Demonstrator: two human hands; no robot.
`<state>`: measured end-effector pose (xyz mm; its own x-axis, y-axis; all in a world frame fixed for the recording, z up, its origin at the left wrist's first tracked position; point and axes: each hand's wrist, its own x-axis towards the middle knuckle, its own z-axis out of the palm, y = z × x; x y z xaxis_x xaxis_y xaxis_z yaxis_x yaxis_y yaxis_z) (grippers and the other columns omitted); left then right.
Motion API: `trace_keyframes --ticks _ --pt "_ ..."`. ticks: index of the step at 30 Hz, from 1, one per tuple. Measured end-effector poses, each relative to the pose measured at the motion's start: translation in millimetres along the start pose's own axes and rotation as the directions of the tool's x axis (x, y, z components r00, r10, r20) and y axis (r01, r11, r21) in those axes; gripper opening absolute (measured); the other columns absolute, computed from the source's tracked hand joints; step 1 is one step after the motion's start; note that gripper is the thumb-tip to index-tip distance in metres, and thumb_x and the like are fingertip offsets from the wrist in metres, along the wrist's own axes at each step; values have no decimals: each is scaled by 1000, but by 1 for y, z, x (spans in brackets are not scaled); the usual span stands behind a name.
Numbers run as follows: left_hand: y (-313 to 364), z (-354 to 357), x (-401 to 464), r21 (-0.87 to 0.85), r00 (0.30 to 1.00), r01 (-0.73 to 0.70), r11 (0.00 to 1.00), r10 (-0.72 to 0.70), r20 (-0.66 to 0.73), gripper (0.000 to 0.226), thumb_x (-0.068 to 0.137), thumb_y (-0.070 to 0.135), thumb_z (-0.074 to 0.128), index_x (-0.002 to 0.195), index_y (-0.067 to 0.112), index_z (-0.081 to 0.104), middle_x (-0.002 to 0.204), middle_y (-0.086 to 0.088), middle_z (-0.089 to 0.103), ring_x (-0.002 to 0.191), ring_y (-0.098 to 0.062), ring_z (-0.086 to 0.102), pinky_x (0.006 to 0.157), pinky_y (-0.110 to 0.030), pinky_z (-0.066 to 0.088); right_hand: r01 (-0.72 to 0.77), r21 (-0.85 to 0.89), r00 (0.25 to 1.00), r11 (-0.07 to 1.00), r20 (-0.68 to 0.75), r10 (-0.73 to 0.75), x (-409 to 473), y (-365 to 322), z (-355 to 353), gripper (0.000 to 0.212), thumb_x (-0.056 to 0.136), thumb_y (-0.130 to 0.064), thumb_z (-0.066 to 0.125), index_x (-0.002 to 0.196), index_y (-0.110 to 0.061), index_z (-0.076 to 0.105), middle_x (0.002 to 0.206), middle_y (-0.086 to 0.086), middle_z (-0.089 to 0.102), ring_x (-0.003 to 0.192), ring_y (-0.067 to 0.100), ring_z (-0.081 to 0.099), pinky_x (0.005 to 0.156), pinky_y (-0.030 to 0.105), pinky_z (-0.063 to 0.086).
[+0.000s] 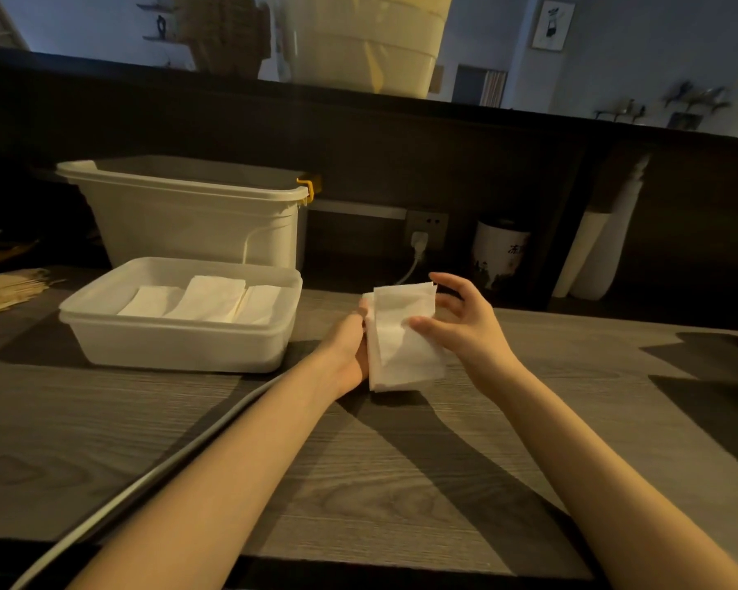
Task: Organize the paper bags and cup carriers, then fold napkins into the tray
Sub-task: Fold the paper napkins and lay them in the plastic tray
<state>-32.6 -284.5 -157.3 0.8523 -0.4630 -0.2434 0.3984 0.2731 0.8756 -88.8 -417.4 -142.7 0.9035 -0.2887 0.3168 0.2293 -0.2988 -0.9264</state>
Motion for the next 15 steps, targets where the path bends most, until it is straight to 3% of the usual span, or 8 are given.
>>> trace_keyframes --ticks 2,5,7,9,11,15 --pt "1 0 1 14 998 16 1000 -17 68 56 95 56 24 128 18 49 115 -13 62 99 -27 62 74 -41 52 -10 -84 999 996 -49 6 1 5 3 68 76 -12 75 133 -22 40 121 -3 52 105 17 58 79 34 56" --pt "4 4 -4 118 991 -37 992 21 136 38 94 52 36 115 22 47 107 -7 62 93 -22 62 75 -36 53 -2 -115 997 993 -81 -7 2 9 4 68 77 -13 74 133 -22 38 117 -6 49 99 15 58 72 26 54" --pt "1 7 -6 213 996 -91 973 84 44 28 94 35 50 114 17 44 98 -3 59 91 -20 60 78 -35 51 14 -132 995 991 -93 -26 2 10 6 65 78 -14 74 133 -22 39 117 -6 48 92 9 57 68 21 51" --pt "-3 6 0 257 988 -103 961 128 -83 42 92 26 55 127 8 40 103 -5 57 96 -22 58 82 -39 51 20 -158 993 987 -112 -38 3 11 8 60 82 -19 70 133 -21 39 123 -1 48 88 3 53 64 15 46" --pt "-2 4 2 156 989 -83 984 101 -113 42 93 24 53 129 8 40 114 -10 58 100 -26 59 82 -42 51 -28 -176 995 984 -100 10 4 12 7 64 83 -27 69 137 -19 35 130 2 44 92 4 50 62 12 42" --pt "4 1 -3 -253 991 -40 967 71 111 31 96 22 45 126 14 41 121 -16 54 101 -31 58 77 -45 51 -158 -158 972 975 150 182 0 13 5 70 83 -32 67 140 -15 30 130 4 48 88 3 56 60 14 49"
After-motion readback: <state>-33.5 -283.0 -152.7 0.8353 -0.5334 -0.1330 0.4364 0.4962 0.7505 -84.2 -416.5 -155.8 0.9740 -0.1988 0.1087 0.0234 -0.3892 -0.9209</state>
